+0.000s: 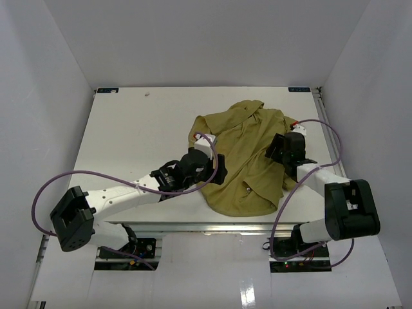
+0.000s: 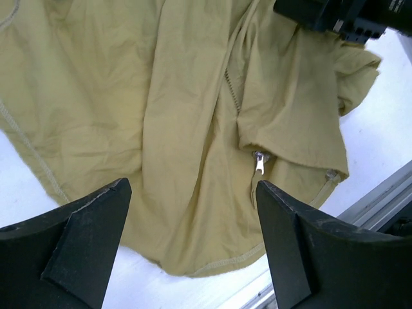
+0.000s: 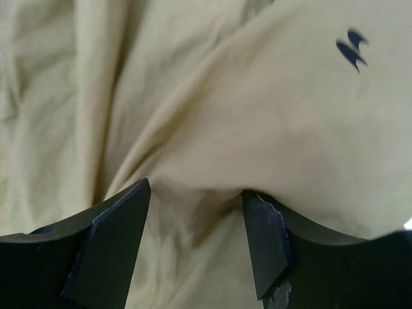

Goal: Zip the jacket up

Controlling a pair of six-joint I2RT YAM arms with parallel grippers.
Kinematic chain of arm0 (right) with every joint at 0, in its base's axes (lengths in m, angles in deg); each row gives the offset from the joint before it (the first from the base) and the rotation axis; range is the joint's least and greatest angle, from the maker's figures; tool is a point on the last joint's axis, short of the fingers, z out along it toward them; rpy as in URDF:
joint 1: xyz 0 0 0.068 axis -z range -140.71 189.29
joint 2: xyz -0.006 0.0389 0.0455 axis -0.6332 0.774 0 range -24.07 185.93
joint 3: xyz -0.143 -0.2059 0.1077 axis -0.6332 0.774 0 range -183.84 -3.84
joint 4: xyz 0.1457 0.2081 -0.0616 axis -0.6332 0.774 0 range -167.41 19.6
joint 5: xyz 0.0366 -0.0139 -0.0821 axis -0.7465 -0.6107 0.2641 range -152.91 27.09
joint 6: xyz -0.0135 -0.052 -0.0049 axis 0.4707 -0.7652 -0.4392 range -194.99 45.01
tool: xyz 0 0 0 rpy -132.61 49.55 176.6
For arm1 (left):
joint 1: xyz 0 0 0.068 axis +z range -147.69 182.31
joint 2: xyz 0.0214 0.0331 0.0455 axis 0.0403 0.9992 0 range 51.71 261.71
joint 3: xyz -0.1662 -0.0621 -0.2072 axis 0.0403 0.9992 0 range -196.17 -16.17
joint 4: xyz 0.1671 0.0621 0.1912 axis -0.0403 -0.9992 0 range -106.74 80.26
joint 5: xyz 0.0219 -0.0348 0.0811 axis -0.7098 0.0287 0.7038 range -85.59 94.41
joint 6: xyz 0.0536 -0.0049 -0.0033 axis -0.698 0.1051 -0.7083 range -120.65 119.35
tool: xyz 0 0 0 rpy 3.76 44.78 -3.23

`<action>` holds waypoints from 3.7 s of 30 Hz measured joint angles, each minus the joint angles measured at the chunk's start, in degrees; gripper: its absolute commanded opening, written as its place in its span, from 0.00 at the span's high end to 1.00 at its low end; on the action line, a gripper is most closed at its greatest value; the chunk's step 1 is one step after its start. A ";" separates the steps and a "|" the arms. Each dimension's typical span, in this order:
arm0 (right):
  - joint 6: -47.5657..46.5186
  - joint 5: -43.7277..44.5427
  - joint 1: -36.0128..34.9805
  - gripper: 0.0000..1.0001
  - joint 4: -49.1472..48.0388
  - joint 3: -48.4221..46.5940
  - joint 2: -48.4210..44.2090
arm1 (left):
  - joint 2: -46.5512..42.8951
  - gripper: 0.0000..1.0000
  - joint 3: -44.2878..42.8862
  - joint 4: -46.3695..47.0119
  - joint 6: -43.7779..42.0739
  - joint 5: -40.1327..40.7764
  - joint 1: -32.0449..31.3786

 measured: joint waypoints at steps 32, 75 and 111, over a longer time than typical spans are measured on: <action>5.63 19.31 -34.06 0.44 26.60 -3.80 -5.99 | -9.09 0.12 20.34 20.32 -6.14 12.65 0.01; 12.48 25.47 -39.58 0.91 38.24 -9.40 -1.19 | -6.42 0.13 20.32 19.96 -6.97 15.20 0.01; 15.46 24.11 -38.49 0.55 38.86 12.01 -34.46 | -3.04 0.14 19.54 19.90 -7.60 17.87 0.01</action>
